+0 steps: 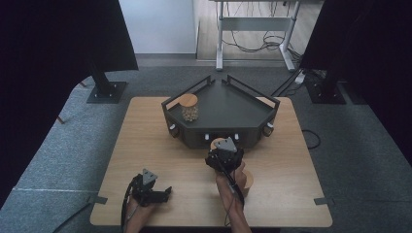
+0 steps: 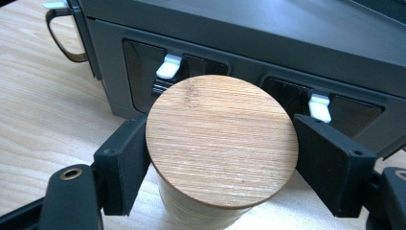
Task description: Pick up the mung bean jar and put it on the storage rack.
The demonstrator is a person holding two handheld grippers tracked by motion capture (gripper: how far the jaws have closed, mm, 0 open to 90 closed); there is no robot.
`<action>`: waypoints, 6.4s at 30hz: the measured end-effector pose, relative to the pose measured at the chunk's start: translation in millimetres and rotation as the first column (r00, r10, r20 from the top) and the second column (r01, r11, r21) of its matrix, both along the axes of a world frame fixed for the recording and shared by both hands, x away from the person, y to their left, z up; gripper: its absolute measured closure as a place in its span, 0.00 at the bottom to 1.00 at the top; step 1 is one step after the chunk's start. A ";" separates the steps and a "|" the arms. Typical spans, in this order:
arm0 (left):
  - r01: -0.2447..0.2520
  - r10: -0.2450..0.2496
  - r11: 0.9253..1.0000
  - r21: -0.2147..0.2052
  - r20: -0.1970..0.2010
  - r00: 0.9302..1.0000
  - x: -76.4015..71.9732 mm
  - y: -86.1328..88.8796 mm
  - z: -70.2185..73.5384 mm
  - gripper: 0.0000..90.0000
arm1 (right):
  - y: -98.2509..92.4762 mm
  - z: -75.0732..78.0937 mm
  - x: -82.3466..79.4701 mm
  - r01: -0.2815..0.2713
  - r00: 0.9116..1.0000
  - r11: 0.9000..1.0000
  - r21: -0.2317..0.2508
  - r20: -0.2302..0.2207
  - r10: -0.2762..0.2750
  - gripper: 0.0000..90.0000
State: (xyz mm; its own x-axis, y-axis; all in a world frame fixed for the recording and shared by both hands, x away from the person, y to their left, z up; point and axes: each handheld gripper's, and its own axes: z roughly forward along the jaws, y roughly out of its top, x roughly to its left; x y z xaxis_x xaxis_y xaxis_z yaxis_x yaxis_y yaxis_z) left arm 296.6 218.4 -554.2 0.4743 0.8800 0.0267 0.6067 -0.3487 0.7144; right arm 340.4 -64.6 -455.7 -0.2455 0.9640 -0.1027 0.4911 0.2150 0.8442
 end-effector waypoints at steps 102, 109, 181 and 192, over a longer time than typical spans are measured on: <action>-0.003 0.003 1.000 0.000 0.001 1.000 0.2 0.0 0.0 0.03 | -42.5 105.6 96.8 -0.347 0.937 0.938 0.009 0.037 0.347 0.26; -0.004 0.004 1.000 0.000 0.001 1.000 0.2 -0.1 0.0 0.03 | -42.5 105.2 111.8 -0.357 0.933 0.934 -0.009 0.038 0.357 0.26; -0.007 0.007 1.000 -0.001 0.001 1.000 -2.0 0.9 0.0 0.03 | -66.7 71.9 134.5 -0.377 0.925 0.914 0.148 0.017 0.379 0.08; -0.006 0.006 1.000 0.000 0.002 1.000 -1.9 0.9 0.0 0.03 | -75.2 78.7 121.3 -0.396 0.918 0.904 0.161 0.078 0.389 0.13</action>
